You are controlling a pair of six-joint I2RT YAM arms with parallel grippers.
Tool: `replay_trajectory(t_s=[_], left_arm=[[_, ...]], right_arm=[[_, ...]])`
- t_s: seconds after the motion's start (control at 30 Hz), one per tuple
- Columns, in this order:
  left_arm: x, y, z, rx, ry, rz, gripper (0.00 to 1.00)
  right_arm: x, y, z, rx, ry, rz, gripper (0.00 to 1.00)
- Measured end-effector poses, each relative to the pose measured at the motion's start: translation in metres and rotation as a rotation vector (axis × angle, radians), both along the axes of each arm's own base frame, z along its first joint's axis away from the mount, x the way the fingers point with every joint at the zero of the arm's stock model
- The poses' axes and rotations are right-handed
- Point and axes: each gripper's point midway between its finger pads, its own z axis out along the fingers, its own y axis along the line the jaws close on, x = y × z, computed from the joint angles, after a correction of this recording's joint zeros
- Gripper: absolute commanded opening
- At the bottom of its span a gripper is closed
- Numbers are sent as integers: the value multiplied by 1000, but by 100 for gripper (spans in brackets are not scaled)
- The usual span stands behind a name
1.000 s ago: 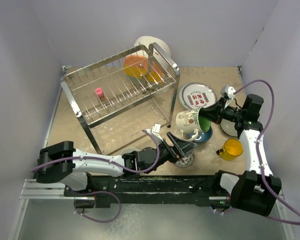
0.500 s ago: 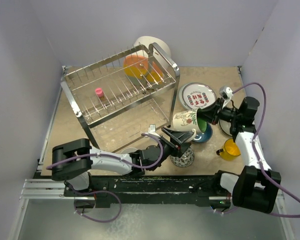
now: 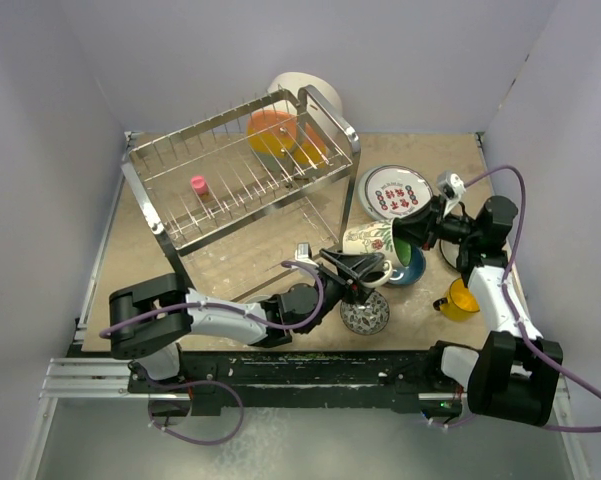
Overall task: Load the mixed dishes into the dish rack
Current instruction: Pick up the cup at the center of the board.
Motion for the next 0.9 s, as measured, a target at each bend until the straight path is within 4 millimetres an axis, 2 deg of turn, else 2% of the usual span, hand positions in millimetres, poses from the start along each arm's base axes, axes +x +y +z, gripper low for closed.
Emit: replay_trajectory(t_s=[0.37,0.47,0.57,0.6,0.63,0.77,0.9], left_arm=[[-6,-5,5,-44,-12,-41,40],[-5,-3,7,-60,-10,-41,26],[-5,-1,14,-100,-7,-45,5],[-5,-1,13,-100,-8,-50,0],[-5,-1,14,-103,-11,-52,0],[-4,1,16,-115,-32,-56,0],[-3,1,10,-90,-53,-53,0]], right_arm=[[0,1,-4,-7,7,-1,0],[-1,2,-5,-9,13,3,0],[0,2,-5,-19,-7,9,0],[0,2,-4,-28,-32,16,0],[0,2,-2,-34,-45,21,0],[1,3,2,-57,-70,39,17],[-1,4,-3,-69,-67,57,35]])
